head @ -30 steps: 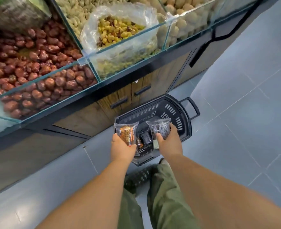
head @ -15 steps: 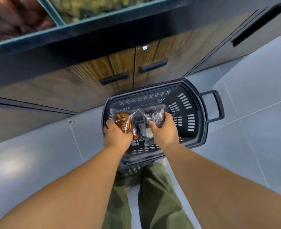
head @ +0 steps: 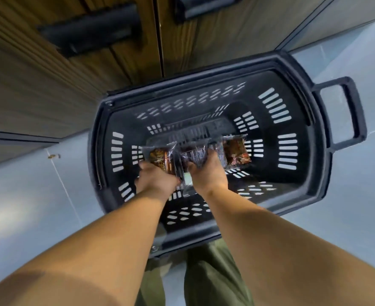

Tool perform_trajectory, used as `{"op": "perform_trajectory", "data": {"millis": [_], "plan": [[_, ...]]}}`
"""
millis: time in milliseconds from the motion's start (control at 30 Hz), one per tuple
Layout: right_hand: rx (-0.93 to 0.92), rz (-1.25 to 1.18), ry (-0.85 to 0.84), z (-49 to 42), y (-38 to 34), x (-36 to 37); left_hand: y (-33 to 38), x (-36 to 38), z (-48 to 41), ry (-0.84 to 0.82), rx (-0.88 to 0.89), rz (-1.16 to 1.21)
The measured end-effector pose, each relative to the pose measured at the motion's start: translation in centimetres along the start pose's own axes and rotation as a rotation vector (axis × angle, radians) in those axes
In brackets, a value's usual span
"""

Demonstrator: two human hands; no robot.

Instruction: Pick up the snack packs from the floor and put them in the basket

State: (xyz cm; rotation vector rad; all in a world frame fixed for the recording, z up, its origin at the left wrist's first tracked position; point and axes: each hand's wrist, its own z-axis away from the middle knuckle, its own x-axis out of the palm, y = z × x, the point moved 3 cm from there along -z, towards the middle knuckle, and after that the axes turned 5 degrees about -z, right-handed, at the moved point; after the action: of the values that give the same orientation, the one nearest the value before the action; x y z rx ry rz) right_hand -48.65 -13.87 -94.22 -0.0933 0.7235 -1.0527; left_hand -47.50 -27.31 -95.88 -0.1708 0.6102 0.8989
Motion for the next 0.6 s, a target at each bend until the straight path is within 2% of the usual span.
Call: {"op": "perform_trajectory", "data": {"millis": [133,267,367,600], "plan": [[-0.004,0.001,0.006,-2.5,1.7,2.6,-0.8,2.4,-3.3,-0.028,-0.067,-0.036],[0.049,0.031,-0.038,-4.4,3.2,4.5,-1.9,4.1,-5.4,-0.032,-0.063,-0.098],[0.099,0.111,-0.102,-5.0,3.9,5.3,-2.3,4.9,-5.7,-0.057,-0.090,-0.035],[0.121,0.212,-0.215,-3.7,2.8,4.1,-2.1,3.7,-4.1,-0.146,0.026,-0.143]]}}
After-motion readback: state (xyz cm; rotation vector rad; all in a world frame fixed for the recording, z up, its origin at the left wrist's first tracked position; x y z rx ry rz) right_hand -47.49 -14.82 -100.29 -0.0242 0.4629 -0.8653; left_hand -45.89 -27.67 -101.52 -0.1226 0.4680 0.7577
